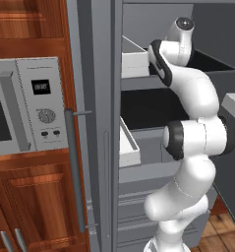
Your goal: Grab the limes from the fridge, place them in the blender, close the lid, and turn on the blender to create a marinade.
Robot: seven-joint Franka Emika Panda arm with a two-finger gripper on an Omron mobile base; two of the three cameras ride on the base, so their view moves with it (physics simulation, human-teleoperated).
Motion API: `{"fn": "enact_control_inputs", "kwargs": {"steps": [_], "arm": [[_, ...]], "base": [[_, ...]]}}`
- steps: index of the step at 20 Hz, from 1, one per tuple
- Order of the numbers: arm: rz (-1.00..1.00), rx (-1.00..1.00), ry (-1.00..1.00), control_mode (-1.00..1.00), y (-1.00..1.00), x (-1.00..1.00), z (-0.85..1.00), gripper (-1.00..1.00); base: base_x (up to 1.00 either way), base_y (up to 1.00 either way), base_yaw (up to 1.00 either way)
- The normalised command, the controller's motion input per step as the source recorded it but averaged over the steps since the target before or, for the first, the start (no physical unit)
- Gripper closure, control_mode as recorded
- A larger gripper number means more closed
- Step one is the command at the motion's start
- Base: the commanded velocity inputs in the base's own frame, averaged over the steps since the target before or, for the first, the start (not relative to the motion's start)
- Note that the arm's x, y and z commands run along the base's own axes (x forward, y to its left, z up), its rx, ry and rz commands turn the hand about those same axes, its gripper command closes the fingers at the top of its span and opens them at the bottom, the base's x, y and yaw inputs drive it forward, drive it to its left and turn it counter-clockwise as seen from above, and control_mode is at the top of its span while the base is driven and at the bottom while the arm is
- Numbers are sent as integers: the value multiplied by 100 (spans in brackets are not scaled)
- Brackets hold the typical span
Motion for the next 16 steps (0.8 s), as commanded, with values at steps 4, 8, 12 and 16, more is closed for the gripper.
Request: {"fn": "enact_control_inputs", "kwargs": {"steps": [4, 8, 12, 16], "arm": [[1, 0, -21, -100, 0, -69, -10, 100], [4, 0, -47, -100, 0, -99, 0, 100], [2, 4, -52, -100, -2, -100, 11, 100], [0, 6, -20, -100, -4, -100, 39, 100]], "base": [[0, 0, 0], [0, 0, 0], [0, 0, 0], [0, 0, 0]]}}
